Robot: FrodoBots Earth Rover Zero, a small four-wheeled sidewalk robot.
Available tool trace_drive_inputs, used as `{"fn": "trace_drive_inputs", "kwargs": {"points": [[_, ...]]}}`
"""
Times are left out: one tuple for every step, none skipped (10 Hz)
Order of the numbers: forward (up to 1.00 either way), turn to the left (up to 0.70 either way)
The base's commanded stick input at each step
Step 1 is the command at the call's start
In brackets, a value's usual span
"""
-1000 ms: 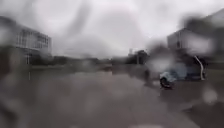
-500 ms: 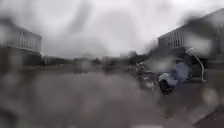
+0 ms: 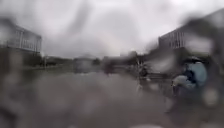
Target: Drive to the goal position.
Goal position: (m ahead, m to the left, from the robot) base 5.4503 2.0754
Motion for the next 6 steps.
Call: {"fn": "trace_drive_inputs", "kwargs": {"points": [[1.0,0.0],[1.0,0.0],[1.0,0.0],[1.0,0.0],[1.0,0.0],[1.0,0.0]]}}
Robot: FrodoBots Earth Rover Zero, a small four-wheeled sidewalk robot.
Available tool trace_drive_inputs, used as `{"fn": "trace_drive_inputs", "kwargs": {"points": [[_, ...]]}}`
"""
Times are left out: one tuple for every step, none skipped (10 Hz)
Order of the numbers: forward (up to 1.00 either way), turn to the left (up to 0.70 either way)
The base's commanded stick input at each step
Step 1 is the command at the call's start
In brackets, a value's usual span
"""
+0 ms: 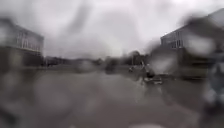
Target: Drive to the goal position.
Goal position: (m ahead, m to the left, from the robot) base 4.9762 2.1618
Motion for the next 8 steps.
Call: {"fn": "trace_drive_inputs", "kwargs": {"points": [[1.0,0.0],[1.0,0.0],[1.0,0.0],[1.0,0.0],[1.0,0.0],[1.0,0.01],[1.0,0.11],[1.0,0.3]]}}
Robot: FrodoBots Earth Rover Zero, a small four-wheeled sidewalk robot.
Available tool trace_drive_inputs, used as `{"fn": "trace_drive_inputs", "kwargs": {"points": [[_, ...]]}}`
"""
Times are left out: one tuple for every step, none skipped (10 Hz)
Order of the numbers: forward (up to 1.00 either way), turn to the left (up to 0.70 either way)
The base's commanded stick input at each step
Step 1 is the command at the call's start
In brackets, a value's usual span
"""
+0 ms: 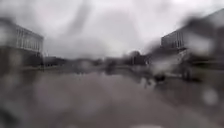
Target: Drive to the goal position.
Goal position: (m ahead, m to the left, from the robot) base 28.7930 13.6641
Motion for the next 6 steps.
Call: {"fn": "trace_drive_inputs", "kwargs": {"points": [[1.0,0.35],[1.0,0.34],[1.0,0.11],[1.0,0.02],[1.0,0.02],[1.0,0.02]]}}
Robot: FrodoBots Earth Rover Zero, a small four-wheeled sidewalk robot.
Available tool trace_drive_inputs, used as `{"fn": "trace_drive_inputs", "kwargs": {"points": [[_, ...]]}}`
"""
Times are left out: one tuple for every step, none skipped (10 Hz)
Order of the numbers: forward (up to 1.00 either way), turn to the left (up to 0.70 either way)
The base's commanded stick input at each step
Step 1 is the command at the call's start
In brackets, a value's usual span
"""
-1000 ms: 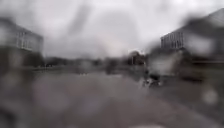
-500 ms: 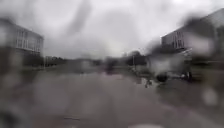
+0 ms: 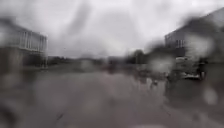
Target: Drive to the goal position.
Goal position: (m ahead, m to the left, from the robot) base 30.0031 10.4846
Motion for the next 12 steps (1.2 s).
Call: {"fn": "trace_drive_inputs", "kwargs": {"points": [[1.0,0.02],[1.0,0.02],[1.0,0.02],[1.0,0.02],[1.0,0.02],[1.0,0.02],[1.0,0.02],[1.0,0.02],[1.0,0.02],[1.0,0.02],[1.0,0.02],[1.0,0.02]]}}
